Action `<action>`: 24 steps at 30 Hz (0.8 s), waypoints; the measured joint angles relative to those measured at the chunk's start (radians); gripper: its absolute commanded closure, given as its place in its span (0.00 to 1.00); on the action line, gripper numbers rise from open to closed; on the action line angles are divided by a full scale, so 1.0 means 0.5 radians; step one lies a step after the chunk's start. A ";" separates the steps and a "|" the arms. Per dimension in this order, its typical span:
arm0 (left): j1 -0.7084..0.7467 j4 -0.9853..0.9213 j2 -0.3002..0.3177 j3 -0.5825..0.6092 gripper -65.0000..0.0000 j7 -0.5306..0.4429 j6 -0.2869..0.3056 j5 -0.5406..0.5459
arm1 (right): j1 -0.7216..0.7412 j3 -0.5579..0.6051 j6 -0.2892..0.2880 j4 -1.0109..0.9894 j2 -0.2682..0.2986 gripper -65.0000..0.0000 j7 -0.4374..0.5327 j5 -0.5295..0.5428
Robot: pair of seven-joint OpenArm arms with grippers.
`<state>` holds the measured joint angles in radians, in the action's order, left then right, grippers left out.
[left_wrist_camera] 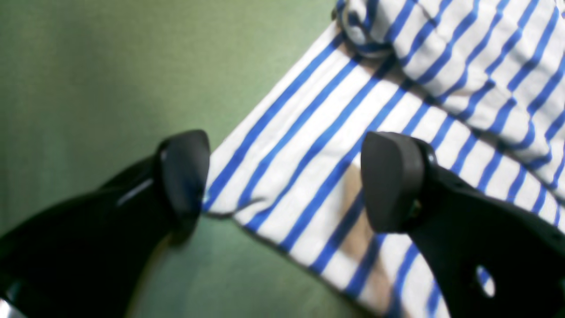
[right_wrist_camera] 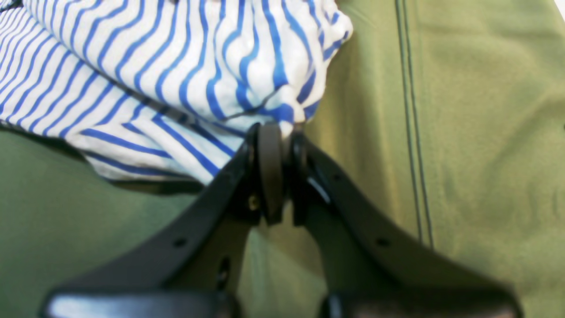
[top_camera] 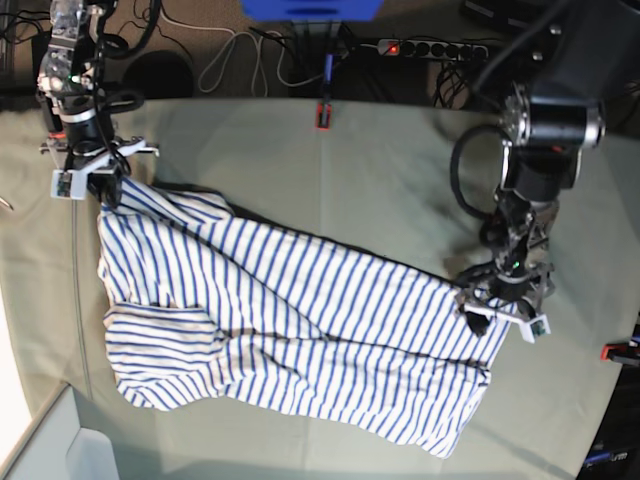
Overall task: Layout the t-shirt on the table in an organized manner, then fold the t-shirt properly
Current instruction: 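Lift the shirt up with both grippers and shake it out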
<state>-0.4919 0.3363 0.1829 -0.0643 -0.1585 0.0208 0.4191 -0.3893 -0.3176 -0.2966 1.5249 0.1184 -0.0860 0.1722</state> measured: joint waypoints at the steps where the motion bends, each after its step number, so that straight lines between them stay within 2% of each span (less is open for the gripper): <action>1: 0.039 0.062 0.005 -0.001 0.20 0.015 -0.023 0.002 | 0.011 -0.001 0.001 0.000 -0.001 1.00 -0.005 -0.002; 3: 0.124 0.220 0.012 -0.008 0.20 0.093 -0.029 0.001 | 0.037 -0.001 -0.001 -0.004 -0.001 1.00 -0.012 -0.002; 5: 0.185 0.379 0.016 -0.014 0.21 0.253 -0.045 0.001 | 0.052 0.000 -0.001 -0.004 0.000 1.00 -0.006 -0.002; 7: 0.208 0.484 0.021 -0.014 0.27 0.409 -0.049 0.005 | 0.050 -0.001 -0.001 -0.004 -0.001 1.00 0.001 -0.001; 12: 0.208 0.494 0.016 -0.018 0.65 0.460 -0.050 0.008 | 0.042 -0.001 -0.001 -0.004 0.000 1.00 -0.004 -0.007; 15: 0.200 0.491 0.016 -0.021 0.81 0.469 -0.050 0.021 | 0.046 -0.001 -0.001 -0.004 0.000 1.00 -0.006 -0.007; 17: 0.179 0.488 0.016 -0.021 1.00 0.518 -0.050 0.031 | 0.045 -0.001 -0.001 -0.004 0.000 1.00 -0.007 -0.007; 21: 0.169 0.522 0.001 -0.021 1.00 0.562 -0.051 0.038 | 0.046 -0.002 -0.001 -0.004 -0.001 1.00 -0.006 -0.007; 24: 0.236 0.794 0.050 -0.018 1.00 0.614 -0.050 0.050 | 0.045 -0.010 -0.003 0.000 0.002 1.00 -0.015 -0.006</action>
<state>-0.3740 0.7334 0.2081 -0.0734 0.1486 -0.0040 0.4438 -0.3668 -0.3225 -0.2981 1.5249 0.1192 -0.0937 0.1692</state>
